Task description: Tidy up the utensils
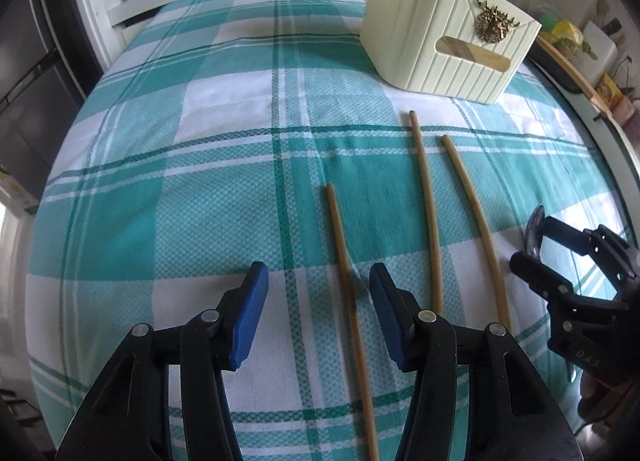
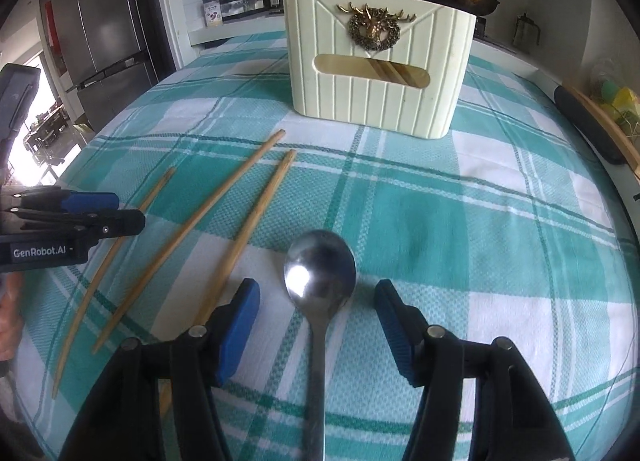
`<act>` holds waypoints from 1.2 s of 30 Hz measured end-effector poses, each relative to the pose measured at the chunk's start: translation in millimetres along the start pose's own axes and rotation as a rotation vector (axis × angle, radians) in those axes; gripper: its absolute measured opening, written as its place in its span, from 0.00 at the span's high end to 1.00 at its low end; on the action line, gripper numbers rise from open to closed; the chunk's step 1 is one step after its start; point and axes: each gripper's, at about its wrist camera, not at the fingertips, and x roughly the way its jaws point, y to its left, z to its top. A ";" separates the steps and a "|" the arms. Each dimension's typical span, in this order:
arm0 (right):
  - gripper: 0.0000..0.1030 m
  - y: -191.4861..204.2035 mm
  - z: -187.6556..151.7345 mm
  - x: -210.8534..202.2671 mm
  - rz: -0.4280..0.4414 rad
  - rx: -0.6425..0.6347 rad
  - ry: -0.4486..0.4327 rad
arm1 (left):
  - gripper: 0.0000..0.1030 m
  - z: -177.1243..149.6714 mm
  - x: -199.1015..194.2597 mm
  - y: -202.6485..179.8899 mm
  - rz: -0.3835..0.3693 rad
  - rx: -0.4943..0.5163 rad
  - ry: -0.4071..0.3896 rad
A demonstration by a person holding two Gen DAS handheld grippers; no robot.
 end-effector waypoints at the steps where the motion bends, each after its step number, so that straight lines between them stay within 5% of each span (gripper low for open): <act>1: 0.41 0.0 2.1 1.8 -0.002 -0.001 0.000 | 0.51 0.9 0.8 -1.5 0.005 0.008 0.000; 2: 0.41 0.5 2.7 3.2 -0.007 -0.002 -0.001 | 0.56 1.4 1.1 -2.3 0.016 0.010 -0.004; 3: 0.43 1.4 1.8 2.9 -0.018 -0.003 -0.009 | 0.70 0.4 0.2 -3.4 0.018 0.008 -0.013; 5: 0.65 3.4 0.7 1.7 -0.037 -0.011 -0.035 | 0.87 -2.5 -1.8 -6.4 0.010 0.003 -0.027; 6: 0.65 3.6 1.2 1.8 -0.038 -0.012 -0.039 | 0.95 -3.0 -2.1 -7.3 0.004 -0.003 -0.033; 12: 0.65 -6.9 2.9 -29.1 0.039 0.034 -0.142 | 0.97 -5.0 -21.3 -2.0 -0.044 -0.071 -0.101; 24: 0.65 -12.5 -6.2 -145.9 0.097 0.010 -0.386 | 0.97 -17.0 -157.4 2.8 -0.093 -0.120 -0.427; 36: 0.65 -21.5 -8.8 -189.0 0.100 0.029 -0.483 | 0.97 -31.2 -209.1 -1.7 -0.140 -0.121 -0.530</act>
